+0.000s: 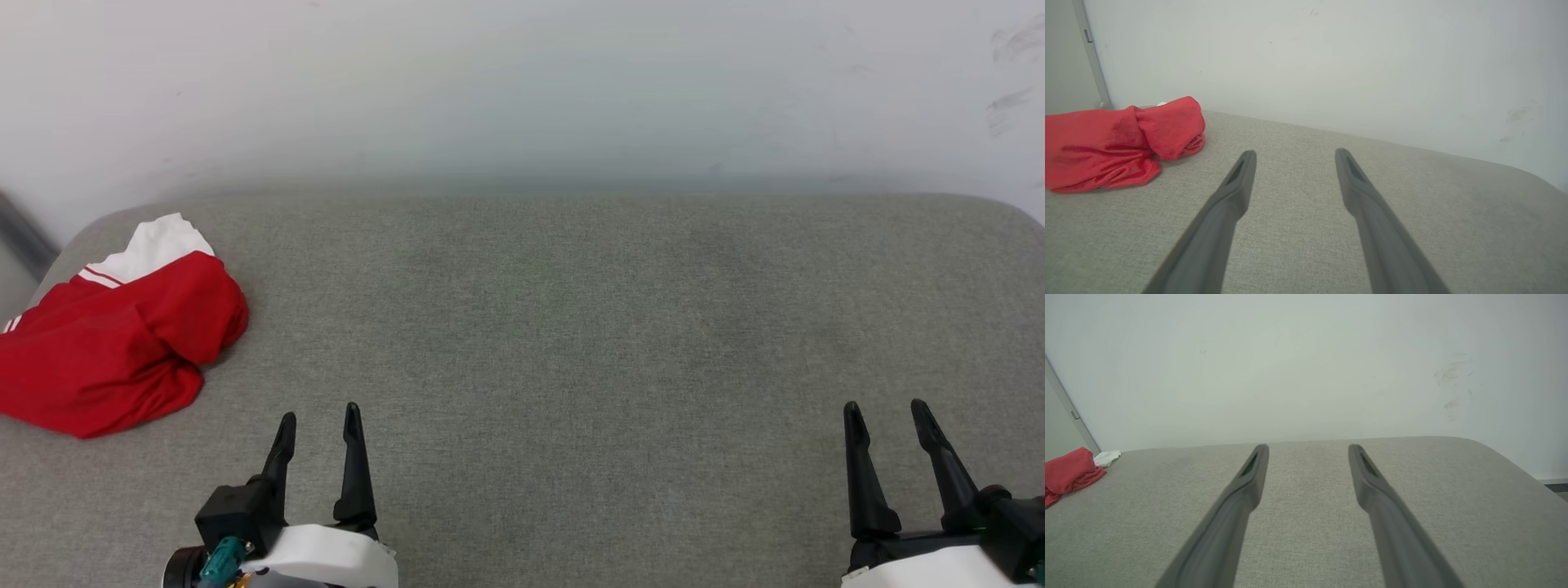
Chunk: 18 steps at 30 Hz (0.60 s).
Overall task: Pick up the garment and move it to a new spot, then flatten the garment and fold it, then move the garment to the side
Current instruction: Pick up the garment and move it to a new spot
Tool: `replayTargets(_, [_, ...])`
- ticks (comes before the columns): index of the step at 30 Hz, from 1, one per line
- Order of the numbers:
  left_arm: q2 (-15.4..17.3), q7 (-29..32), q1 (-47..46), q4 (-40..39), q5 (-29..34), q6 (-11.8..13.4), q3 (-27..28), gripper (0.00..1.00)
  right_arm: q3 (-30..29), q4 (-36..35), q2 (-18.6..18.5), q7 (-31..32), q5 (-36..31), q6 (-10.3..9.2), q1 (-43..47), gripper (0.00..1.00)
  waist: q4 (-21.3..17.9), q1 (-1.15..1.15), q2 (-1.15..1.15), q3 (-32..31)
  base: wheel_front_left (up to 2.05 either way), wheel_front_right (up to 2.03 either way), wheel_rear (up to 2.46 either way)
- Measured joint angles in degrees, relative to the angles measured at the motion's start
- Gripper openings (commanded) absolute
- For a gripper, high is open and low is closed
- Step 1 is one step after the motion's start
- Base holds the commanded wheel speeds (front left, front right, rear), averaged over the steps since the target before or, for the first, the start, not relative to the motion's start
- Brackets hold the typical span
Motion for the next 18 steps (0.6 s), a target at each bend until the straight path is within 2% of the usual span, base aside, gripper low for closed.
replayTargets(18, [0.0, -1.9, 0.6, 0.6, 4.7, 0.5, -1.2, 1.0, 0.0, -0.1, 0.0, -1.9, -4.2, 0.0, 1.1, 1.0, 0.2, 0.0, 0.0, 0.2, 0.0, 0.0, 0.0])
